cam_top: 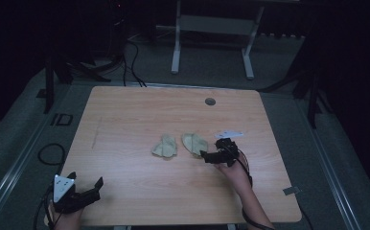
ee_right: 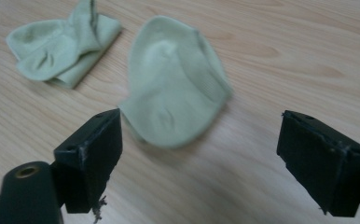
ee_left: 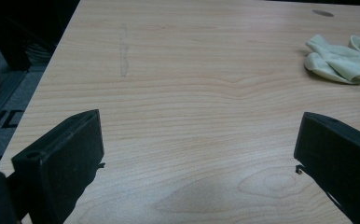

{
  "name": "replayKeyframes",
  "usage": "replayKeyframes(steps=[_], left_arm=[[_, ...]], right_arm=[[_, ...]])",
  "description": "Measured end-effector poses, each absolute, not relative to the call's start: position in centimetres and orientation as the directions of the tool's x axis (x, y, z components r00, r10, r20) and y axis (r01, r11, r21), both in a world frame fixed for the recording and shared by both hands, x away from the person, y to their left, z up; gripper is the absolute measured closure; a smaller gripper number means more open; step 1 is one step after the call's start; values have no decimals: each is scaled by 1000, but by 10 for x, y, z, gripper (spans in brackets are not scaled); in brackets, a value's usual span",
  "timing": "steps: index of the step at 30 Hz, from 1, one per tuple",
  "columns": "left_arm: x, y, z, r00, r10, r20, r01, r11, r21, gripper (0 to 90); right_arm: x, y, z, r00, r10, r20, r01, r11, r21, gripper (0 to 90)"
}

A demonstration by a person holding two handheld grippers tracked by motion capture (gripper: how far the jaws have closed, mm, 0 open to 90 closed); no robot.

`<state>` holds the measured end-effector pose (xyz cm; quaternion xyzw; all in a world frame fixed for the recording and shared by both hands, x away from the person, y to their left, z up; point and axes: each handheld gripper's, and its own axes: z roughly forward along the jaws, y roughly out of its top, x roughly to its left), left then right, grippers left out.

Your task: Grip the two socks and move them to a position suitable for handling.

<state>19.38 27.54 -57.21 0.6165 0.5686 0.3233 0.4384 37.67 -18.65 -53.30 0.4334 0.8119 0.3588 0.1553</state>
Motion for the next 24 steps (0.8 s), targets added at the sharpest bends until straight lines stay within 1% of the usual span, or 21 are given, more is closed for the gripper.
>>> replayKeyframes(steps=[2, 4, 7, 9, 14, 16, 18, 20, 22, 24], left_arm=[[194, 275, -572, 146, 984, -102, 417, 32, 908, 16], [194, 275, -572, 146, 984, -102, 418, 32, 908, 16], [193, 276, -571, 149, 983, -111, 416, 40, 909, 16], [194, 275, -572, 152, 982, -111, 416, 38, 908, 16], [194, 276, -572, 154, 982, -112, 415, 39, 909, 16], [194, 276, -572, 153, 981, -116, 413, 43, 910, 16], [194, 277, -571, 153, 981, -118, 412, 45, 910, 16], [194, 277, -571, 152, 981, -122, 412, 49, 910, 16], [194, 277, -571, 150, 981, -124, 413, 51, 909, 16], [194, 276, -571, 148, 981, -127, 414, 55, 909, 16]], right_arm=[[382, -177, -532, -578, 814, 57, 593, 371, 715, 204], [388, -168, -532, -579, 813, 61, 593, 368, 716, 210], [397, -153, -533, -593, 804, 45, 592, 397, 701, 240], [403, -143, -535, -604, 796, 34, 589, 418, 691, 293], [416, -126, -540, -584, 812, -1, 598, 430, 677, 353], [420, -121, -545, -579, 815, -28, 603, 451, 658, 363], [421, -118, -550, -574, 818, -43, 610, 462, 643, 400], [417, -113, -554, -575, 809, -123, 577, 507, 641, 440], [415, -112, -555, -569, 813, -125, 573, 501, 649, 492], [412, -112, -555, -558, 816, -151, 565, 507, 651, 603]])
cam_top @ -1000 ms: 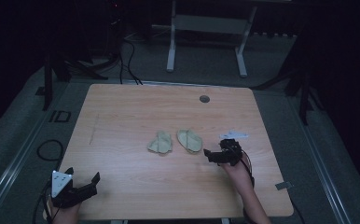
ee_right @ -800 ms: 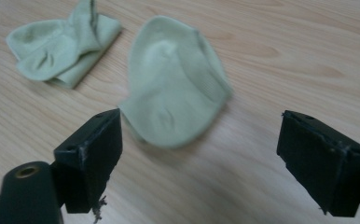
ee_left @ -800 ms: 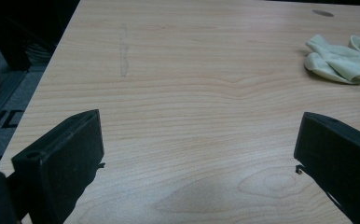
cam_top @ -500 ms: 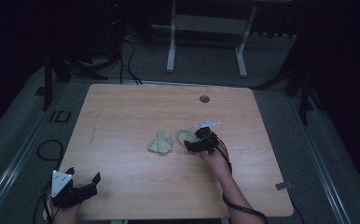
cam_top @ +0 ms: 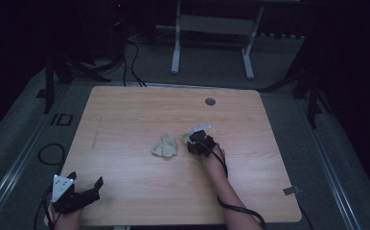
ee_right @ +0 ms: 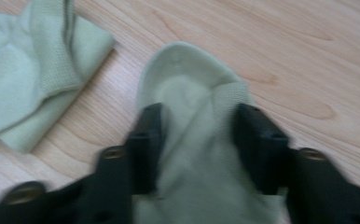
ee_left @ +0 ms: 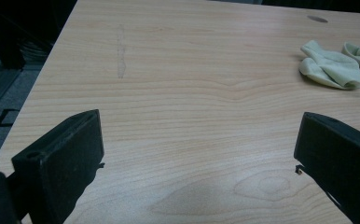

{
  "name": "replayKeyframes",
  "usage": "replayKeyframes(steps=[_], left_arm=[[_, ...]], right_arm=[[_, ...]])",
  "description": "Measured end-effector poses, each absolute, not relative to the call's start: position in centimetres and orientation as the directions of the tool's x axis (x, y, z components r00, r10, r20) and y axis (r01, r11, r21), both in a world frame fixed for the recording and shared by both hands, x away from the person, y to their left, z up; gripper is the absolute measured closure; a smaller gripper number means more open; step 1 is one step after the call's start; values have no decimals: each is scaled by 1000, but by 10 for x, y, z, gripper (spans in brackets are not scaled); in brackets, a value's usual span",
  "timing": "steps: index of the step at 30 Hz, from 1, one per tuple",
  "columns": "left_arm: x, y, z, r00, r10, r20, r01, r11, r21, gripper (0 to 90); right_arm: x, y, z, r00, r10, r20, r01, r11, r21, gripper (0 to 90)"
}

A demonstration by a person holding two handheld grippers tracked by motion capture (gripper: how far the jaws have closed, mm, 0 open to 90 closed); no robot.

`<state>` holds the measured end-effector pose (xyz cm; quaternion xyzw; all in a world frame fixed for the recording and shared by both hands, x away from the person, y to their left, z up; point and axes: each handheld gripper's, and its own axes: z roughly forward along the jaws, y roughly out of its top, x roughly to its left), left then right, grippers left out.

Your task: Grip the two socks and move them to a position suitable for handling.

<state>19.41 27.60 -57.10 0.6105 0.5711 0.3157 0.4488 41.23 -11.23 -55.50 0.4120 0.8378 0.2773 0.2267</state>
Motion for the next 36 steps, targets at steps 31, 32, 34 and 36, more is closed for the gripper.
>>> replayKeyframes(steps=[31, 32, 34, 36], left_arm=[[198, 272, -570, 160, 979, -126, 413, 50, 909, 16], [198, 272, -570, 158, 979, -127, 412, 52, 910, 16], [197, 272, -569, 156, 979, -127, 411, 52, 910, 16], [197, 272, -569, 156, 980, -127, 410, 53, 910, 15]], right_arm=[[355, -149, -492, -707, 684, -177, 398, 593, 700, 817], [351, -149, -490, -713, 677, -184, 388, 599, 701, 817], [341, -151, -485, -727, 661, -187, 367, 603, 708, 817], [333, -152, -482, -735, 650, -193, 353, 609, 710, 817]])
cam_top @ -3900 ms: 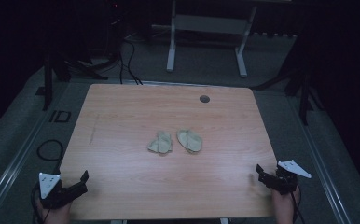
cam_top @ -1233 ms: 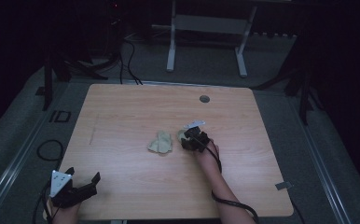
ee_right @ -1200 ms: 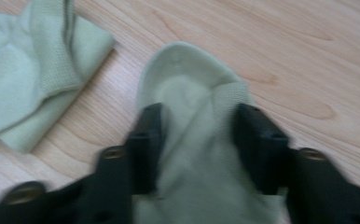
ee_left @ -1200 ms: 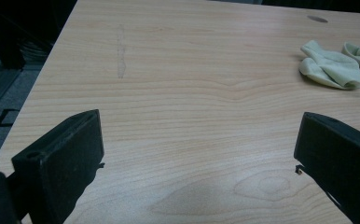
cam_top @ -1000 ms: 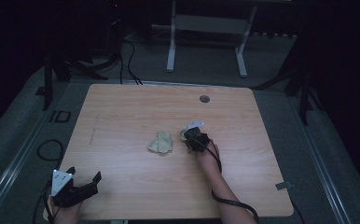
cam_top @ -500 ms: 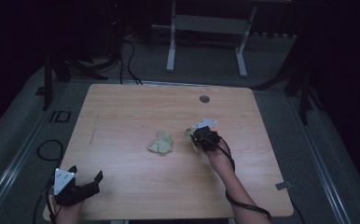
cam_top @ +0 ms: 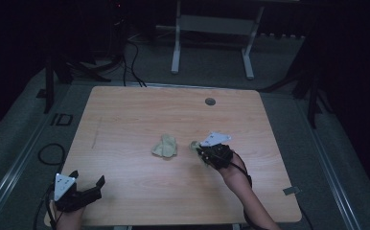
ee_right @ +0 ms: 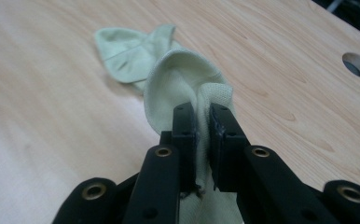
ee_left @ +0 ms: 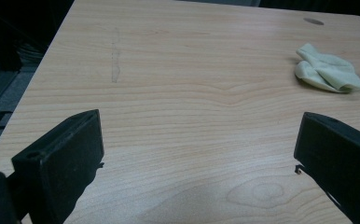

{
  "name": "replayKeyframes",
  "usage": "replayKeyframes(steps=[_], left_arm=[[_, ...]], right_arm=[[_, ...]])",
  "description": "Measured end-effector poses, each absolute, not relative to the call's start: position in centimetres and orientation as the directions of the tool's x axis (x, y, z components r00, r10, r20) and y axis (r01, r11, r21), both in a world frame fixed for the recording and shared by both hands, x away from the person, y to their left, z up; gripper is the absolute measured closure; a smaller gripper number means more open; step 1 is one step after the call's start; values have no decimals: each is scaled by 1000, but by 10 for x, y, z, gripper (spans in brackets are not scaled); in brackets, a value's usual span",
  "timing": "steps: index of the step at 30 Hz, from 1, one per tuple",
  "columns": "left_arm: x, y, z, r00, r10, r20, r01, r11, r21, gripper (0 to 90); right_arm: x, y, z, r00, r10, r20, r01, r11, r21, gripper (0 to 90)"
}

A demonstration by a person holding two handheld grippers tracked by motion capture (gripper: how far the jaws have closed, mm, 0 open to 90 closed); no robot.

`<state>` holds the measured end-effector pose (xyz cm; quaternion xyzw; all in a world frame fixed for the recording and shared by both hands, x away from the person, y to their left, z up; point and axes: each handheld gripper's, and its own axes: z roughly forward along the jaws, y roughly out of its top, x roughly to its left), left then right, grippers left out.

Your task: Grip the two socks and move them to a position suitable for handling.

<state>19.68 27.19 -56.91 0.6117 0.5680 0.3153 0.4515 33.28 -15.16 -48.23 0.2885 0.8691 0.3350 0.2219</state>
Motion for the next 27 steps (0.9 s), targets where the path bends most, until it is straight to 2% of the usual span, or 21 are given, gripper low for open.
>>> replayKeyframes(steps=[16, 21, 27], left_arm=[[197, 268, -568, 169, 977, -133, 399, 56, 915, 16], [196, 264, -567, 182, 974, -136, 393, 55, 918, 16], [196, 261, -567, 193, 973, -125, 400, 39, 916, 16]], right_arm=[[265, -158, -479, -819, 515, -254, 218, 689, 692, 814], [249, -154, -489, -837, 476, -269, 189, 713, 675, 812], [239, -148, -515, -852, 457, -254, 200, 735, 648, 809]])
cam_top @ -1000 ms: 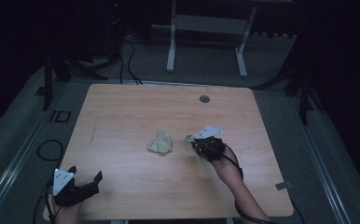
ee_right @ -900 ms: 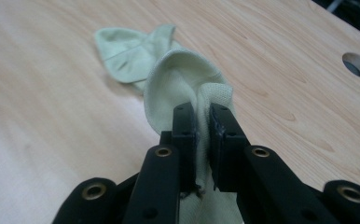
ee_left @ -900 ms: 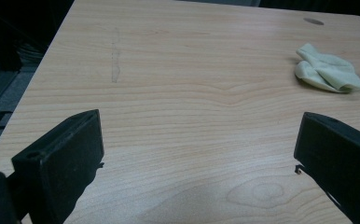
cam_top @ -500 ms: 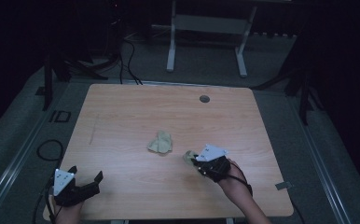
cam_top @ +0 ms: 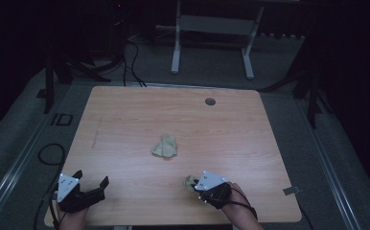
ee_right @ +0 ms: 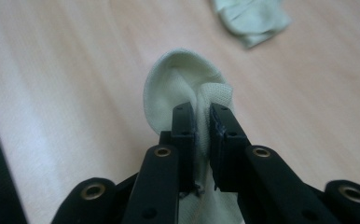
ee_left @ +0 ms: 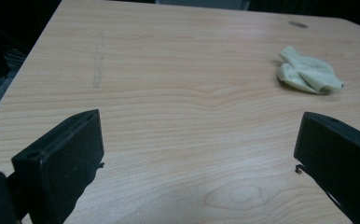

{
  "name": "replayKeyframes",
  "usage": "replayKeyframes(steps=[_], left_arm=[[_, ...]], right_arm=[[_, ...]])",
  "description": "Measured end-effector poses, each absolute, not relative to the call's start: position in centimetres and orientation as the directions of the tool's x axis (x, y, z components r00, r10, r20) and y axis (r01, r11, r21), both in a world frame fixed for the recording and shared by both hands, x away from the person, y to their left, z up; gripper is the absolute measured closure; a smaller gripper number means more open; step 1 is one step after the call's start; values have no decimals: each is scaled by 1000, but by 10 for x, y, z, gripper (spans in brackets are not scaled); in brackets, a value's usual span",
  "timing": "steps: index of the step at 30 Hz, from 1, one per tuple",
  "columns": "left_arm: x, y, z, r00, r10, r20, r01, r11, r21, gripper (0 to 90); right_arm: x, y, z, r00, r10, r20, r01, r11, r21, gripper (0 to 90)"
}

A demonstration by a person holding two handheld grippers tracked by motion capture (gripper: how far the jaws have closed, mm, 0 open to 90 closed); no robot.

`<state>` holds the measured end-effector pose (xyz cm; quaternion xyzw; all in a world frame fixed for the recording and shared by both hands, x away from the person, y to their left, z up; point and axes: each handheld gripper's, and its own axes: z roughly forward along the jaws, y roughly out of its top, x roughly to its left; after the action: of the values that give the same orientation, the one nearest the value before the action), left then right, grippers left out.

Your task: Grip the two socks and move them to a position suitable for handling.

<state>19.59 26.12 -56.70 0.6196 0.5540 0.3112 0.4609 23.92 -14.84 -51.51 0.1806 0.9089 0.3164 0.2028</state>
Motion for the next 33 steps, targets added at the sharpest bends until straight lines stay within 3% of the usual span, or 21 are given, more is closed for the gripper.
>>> replayKeyframes(steps=[10, 12, 16, 19, 23, 26, 28, 30, 32, 33], left_arm=[[194, 239, -563, 275, 954, -120, 414, -4, 910, 16], [193, 230, -561, 311, 942, -129, 413, -12, 911, 16], [190, 208, -554, 377, 920, -111, 385, -46, 922, 16], [189, 191, -548, 447, 885, -128, 407, -74, 910, 16], [191, 161, -539, 579, 791, -197, 441, -101, 892, 16], [194, 138, -535, 657, 716, -237, 445, -114, 888, 160], [199, 126, -534, 691, 680, -247, 453, -141, 880, 170], [206, 112, -533, 710, 658, -251, 472, -180, 863, 250], [211, 104, -536, 721, 643, -257, 481, -198, 854, 275], [214, 100, -538, 726, 638, -256, 486, -213, 847, 356]], right_arm=[[235, -142, -555, -883, 414, -222, 207, 767, 607, 784], [237, -143, -553, -890, 406, -210, 211, 772, 600, 754], [236, -142, -545, -903, 386, -187, 213, 782, 586, 588], [234, -146, -531, -906, 379, -187, 192, 764, 616, 556], [237, -159, -506, -891, 407, -202, 183, 728, 661, 585], [243, -168, -495, -879, 428, -210, 193, 723, 664, 625], [246, -171, -495, -882, 433, -186, 208, 713, 670, 662], [247, -173, -499, -889, 422, -179, 206, 718, 665, 689], [248, -172, -505, -894, 417, -166, 214, 721, 659, 718], [249, -171, -508, -898, 408, -162, 213, 728, 652, 720]])
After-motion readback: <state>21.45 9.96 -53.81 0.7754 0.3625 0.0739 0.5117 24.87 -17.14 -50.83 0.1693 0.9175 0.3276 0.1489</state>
